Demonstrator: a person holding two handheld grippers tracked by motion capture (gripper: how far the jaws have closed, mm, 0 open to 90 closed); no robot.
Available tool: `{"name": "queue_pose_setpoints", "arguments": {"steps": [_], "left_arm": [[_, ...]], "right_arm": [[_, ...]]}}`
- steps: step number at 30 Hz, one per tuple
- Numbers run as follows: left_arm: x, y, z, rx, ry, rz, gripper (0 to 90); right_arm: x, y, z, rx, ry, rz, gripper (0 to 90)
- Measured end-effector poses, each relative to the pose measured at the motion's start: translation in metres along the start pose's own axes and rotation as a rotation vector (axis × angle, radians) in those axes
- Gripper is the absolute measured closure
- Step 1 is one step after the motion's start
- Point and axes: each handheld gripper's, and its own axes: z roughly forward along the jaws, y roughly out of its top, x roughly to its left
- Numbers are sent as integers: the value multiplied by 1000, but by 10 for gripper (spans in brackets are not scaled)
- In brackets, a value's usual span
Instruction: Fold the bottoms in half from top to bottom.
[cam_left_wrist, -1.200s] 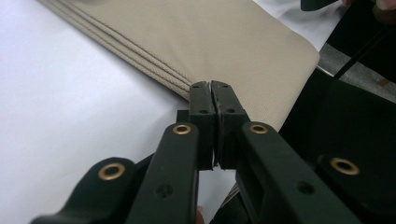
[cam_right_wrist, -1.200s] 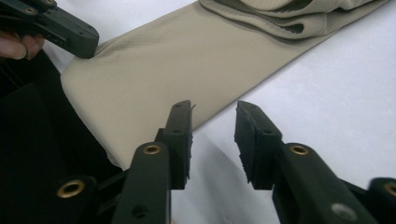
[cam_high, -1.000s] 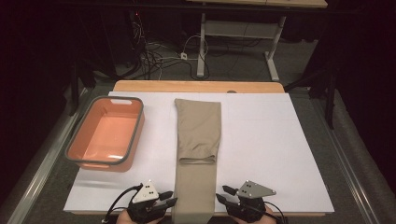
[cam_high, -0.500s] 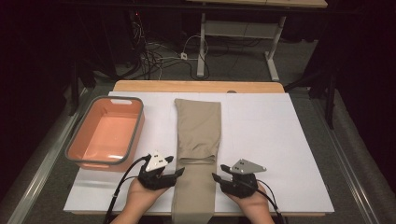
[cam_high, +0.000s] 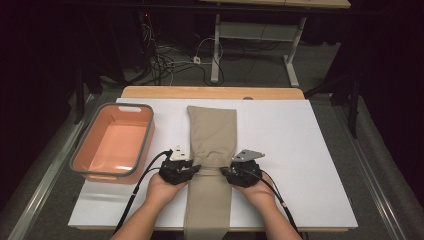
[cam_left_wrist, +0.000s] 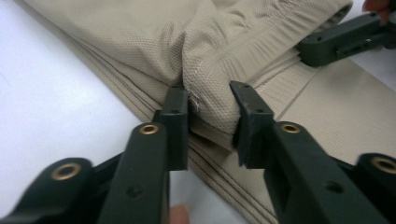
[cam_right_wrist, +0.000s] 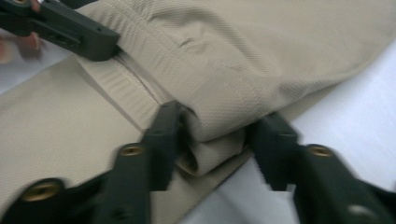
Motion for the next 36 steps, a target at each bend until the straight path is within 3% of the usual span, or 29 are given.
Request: {"name": "queue_pose_setpoints", "arguments": {"steps": [4,10,13,18,23,36], "left_arm": [[-2,5,-9,-44,3,11,695],[-18,8,-36,-102,-25,61,688],[-27,1,-43,-97,-34,96,677],[-43,-14,-54,-99,-69,117,678],[-56,-30,-62,-93,-92,120,675],[-81,-62,-76,-53,-147,123,671]], "right_arm": [[0,4,-3,-10,4,5,670],[11,9,-31,-68,23,-3,675],[22,3,-42,-71,30,-14,675],[38,-14,-56,-85,51,-12,676],[52,-28,-68,-110,79,-6,679],[78,-53,-86,-95,110,-36,679]]}}
